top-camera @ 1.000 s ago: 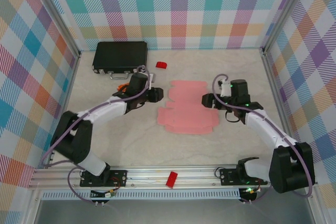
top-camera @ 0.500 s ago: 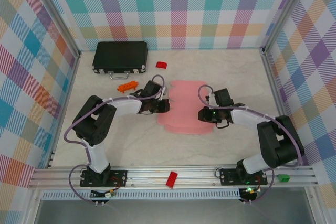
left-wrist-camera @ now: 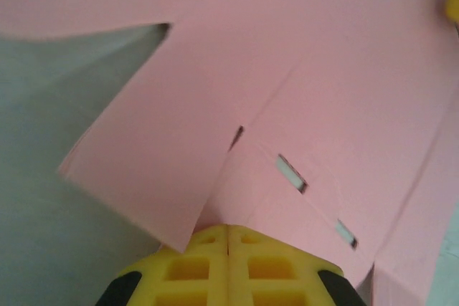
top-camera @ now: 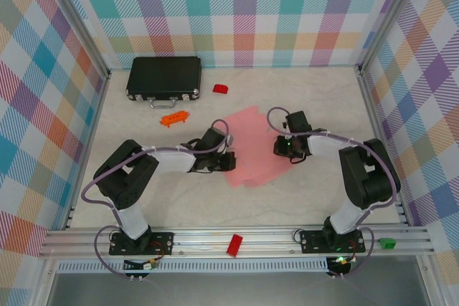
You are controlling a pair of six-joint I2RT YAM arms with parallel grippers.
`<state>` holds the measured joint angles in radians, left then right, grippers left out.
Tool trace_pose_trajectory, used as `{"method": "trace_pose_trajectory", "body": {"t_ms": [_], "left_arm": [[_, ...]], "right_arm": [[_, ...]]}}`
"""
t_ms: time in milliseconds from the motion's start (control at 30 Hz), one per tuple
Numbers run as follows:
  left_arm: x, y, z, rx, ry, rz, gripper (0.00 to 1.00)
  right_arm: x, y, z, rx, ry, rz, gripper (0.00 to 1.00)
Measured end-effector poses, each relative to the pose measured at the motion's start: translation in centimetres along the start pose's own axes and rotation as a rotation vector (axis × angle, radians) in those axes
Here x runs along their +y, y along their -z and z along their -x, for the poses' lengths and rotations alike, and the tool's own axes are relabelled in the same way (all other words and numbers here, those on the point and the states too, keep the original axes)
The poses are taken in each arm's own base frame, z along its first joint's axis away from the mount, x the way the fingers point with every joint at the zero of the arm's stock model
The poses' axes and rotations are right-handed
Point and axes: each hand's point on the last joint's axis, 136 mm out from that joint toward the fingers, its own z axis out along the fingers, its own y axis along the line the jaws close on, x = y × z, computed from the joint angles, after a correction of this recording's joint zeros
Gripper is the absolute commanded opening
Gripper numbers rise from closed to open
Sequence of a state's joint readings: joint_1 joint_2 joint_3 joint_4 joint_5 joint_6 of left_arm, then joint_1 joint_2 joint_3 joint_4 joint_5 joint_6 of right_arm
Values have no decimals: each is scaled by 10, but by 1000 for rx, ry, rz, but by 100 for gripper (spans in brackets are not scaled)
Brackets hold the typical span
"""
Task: Fold the paper box
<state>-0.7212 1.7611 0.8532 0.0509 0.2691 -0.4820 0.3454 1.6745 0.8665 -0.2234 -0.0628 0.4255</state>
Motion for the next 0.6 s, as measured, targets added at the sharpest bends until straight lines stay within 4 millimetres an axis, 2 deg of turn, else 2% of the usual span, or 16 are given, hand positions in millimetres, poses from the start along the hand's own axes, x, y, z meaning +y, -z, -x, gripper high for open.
{"method": "trace_pose_trajectory", "body": {"t_ms": [200,333,433,600], "left_arm": [[-53,-20,-29,76,-31,-96,1],[-73,-22,-32,111,-31,-127,17],[-92,-15,-13,94,-43,-146,26],[-129,10,38,-16,-76,-207,37]], "right_arm": [[5,-12,39,-38,33,-51,23],[11,-4,55,-59,57,-65,25],[17,11,64,-93,71,-55,26],[29,54,69,-173,82,-10,26]]}}
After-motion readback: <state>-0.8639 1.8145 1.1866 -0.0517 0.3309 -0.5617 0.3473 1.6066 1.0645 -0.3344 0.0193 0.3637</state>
